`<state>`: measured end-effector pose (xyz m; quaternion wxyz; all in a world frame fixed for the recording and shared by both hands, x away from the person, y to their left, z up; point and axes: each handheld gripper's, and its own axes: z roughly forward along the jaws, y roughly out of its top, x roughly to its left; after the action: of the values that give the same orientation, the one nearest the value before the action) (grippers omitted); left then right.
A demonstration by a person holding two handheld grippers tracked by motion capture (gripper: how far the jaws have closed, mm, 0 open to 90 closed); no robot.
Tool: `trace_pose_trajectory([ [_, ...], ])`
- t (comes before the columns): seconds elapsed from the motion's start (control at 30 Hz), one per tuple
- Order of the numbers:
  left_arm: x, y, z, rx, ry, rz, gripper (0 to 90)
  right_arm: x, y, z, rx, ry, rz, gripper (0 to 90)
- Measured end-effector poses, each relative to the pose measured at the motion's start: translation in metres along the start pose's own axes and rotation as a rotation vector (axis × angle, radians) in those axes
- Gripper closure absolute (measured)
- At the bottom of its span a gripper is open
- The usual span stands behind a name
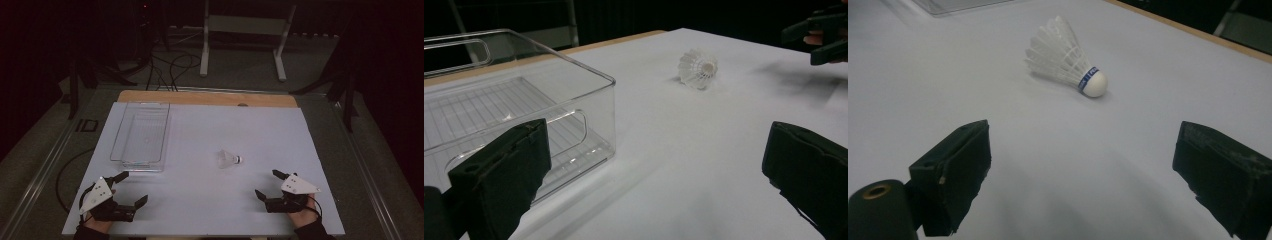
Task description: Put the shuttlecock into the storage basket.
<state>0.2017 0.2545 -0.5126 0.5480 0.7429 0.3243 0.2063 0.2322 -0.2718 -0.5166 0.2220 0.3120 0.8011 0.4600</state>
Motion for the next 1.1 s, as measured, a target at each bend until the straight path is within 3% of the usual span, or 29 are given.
trace_pose_trajectory([
  [0.23, 0.001, 0.0, 0.0, -0.001, -0.001, -0.003, 0.1, -0.002, 0.001, -0.003, -0.026, -0.023, 0.006, 8.7],
  [0.83, 0.001, 0.001, 0.001, 0.016, -0.003, -0.016, 0.1, 0.0, 0.001, -0.003, -0.02, -0.022, -0.01, 8.7],
  [0.97, 0.001, 0.006, 0.0, 0.007, -0.013, -0.044, 0.1, 0.001, 0.001, -0.002, -0.023, -0.021, -0.01, 8.7],
  [1.1, 0.0, 0.013, 0.0, 0.005, -0.021, -0.041, 0.1, 0.001, 0.001, -0.002, -0.02, -0.02, -0.013, 8.7],
])
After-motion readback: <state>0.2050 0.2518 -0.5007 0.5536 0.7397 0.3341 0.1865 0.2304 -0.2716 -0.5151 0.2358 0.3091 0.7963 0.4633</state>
